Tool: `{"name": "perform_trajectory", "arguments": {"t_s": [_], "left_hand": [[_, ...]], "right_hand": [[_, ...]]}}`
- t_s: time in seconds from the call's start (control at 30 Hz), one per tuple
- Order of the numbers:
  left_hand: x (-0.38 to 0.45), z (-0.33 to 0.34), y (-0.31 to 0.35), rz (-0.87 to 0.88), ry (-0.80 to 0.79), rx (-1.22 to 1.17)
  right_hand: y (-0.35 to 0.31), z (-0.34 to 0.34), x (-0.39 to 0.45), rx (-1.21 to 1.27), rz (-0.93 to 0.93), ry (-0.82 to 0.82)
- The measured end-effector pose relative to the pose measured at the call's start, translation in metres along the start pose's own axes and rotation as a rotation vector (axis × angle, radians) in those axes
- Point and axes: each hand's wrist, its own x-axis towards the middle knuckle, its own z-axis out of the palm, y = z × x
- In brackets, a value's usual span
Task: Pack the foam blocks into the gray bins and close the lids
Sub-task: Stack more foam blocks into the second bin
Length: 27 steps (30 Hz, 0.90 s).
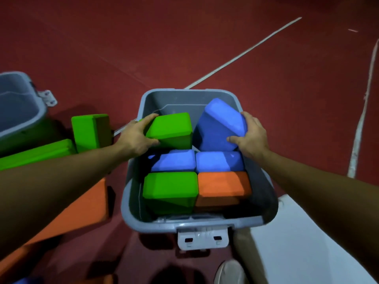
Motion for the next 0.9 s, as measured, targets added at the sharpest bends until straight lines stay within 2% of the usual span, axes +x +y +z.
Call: {"name": "perform_trajectory", "arguments": {"t_s": [0.23, 0.37, 0.5, 0.63, 0.73, 0.9], "left_hand": [[-0.069, -0.035, -0.061, -0.082, -0.025, 0.01], [-0.085, -0.04, -0.072, -0.062, -0.043, 0.048], [-0.078, -0.033, -0.067, -0.057, -0.058, 0.112], [-0.073, -0.032, -0.067, -0.08, -0.033, 0.133], [-0.07, -0.025, -0.074, -0.08, -0.086, 0.197], [-0.068, -0.005, -0.075, -0.126, -0.147, 0.36]], "right_hand": [[-0.049, 0.034, -0.061, 0.014, -0.05, -0.064], [-0.056, 0.036, -0.076, -0.001, -0.109, -0.072], [-0.062, 0.032, -0.07, -0.183, -0.255, -0.17], [-0.054, 0.026, -0.051, -0.217, -0.384, -0.266], [-0.039, 0.032, -0.038, -0.297, -0.525, -0.351], [-0.023, 0.051, -0.034, -0.537, -0.593, -0.337]]}}
